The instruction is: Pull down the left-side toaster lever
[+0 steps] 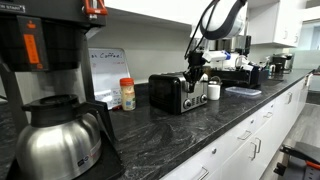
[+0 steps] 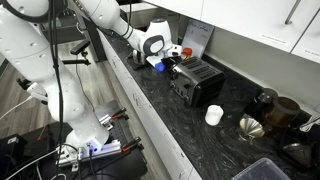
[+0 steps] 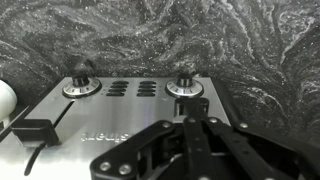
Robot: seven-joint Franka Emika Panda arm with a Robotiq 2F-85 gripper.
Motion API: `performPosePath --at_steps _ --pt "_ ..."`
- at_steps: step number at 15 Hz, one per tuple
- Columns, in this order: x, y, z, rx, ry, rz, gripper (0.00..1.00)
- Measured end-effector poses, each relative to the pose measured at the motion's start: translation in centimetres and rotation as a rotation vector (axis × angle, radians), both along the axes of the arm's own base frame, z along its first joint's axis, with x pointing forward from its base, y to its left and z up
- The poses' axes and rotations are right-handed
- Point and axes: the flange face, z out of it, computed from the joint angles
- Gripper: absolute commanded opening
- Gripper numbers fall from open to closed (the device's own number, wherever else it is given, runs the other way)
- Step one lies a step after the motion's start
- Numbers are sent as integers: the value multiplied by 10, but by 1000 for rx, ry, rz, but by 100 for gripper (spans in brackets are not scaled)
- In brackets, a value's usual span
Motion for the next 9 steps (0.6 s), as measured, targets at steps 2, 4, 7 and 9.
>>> performPosePath --at_steps 2,4,7,9 --pt "-2 0 -3 1 -1 2 0" --pt "-4 0 -6 2 -5 4 0" --pt "-7 0 -10 3 -16 11 0" --pt "-7 0 -11 3 -21 19 0"
